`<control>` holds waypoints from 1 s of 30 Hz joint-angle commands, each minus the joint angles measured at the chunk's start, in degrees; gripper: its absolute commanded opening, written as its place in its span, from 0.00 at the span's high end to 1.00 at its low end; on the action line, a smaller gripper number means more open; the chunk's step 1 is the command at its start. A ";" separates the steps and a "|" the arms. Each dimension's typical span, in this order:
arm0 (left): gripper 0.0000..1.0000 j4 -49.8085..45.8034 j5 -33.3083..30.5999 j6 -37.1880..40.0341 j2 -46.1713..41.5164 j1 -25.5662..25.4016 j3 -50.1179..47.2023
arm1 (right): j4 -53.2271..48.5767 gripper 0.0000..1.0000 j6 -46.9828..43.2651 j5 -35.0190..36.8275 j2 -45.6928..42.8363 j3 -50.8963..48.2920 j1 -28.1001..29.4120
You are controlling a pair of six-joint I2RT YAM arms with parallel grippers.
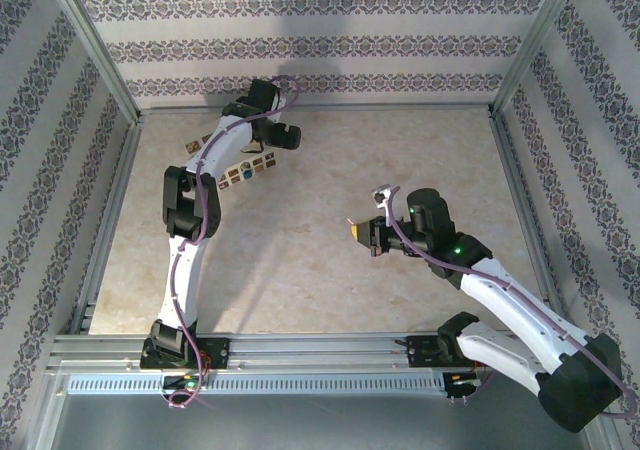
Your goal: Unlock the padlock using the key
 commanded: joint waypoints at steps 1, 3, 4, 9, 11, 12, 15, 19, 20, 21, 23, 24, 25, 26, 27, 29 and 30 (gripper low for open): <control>0.02 -3.99 2.69 0.01 -1.02 -1.53 -4.48 | -0.87 1.00 -0.58 0.69 -0.89 -0.53 -1.25; 0.02 -3.04 2.70 -0.15 -2.24 -2.66 -7.00 | -1.03 1.00 -0.39 0.61 -1.22 -0.74 -2.03; 0.02 -2.31 2.73 -0.33 -3.05 -3.27 -8.51 | -1.11 1.00 -0.31 0.48 -1.35 -0.95 -2.47; 0.02 2.48 2.69 -2.02 -8.35 -6.73 -17.92 | -1.83 1.00 0.34 0.12 -2.75 -1.96 -5.12; 0.02 4.04 2.42 -2.61 -10.46 -8.42 -21.82 | -2.11 1.00 0.67 -0.33 -3.52 -2.49 -6.62; 0.02 4.76 1.92 -2.90 -11.63 -9.32 -23.91 | -2.34 1.00 0.91 -0.63 -3.95 -2.72 -7.50; 0.03 8.19 2.34 -4.80 -15.27 -11.92 -30.53 | -2.52 1.00 1.63 -1.59 -5.41 -3.71 -10.08; 0.03 9.73 2.18 -6.29 -18.69 -16.03 -35.78 | -3.02 1.00 2.85 -3.46 -6.69 -4.83 -14.22; 0.03 9.93 1.92 -6.70 -19.36 -16.82 -36.62 | -2.98 1.00 3.13 -4.12 -6.88 -5.03 -15.07; 0.03 10.25 1.94 -7.41 -20.17 -17.74 -37.58 | -3.08 1.00 3.31 -4.67 -7.12 -5.17 -16.03; 0.03 11.36 2.40 -9.02 -21.55 -19.49 -39.38 | -3.51 1.00 3.49 -4.97 -7.50 -5.44 -17.41; 0.03 11.98 2.67 -9.74 -22.21 -20.53 -40.17 | -3.72 1.00 3.62 -5.03 -7.66 -5.54 -18.07; 0.04 12.51 2.77 -10.36 -22.68 -21.60 -40.92 | -3.89 1.00 3.66 -5.01 -7.81 -5.54 -18.62; 0.04 12.85 2.96 -10.89 -22.95 -22.50 -41.39 | -4.01 1.00 3.71 -5.10 -7.88 -5.67 -18.92; 0.05 12.84 3.04 -11.33 -23.07 -23.41 -41.74 | -4.26 1.00 3.67 -5.06 -7.95 -5.67 -19.27; 0.07 13.34 3.50 -11.92 -23.27 -24.82 -42.70 | -4.44 1.00 3.74 -5.10 -7.99 -5.75 -19.86; 0.07 13.50 3.63 -12.30 -23.26 -25.28 -43.11 | -4.43 1.00 3.60 -5.19 -8.03 -5.83 -20.01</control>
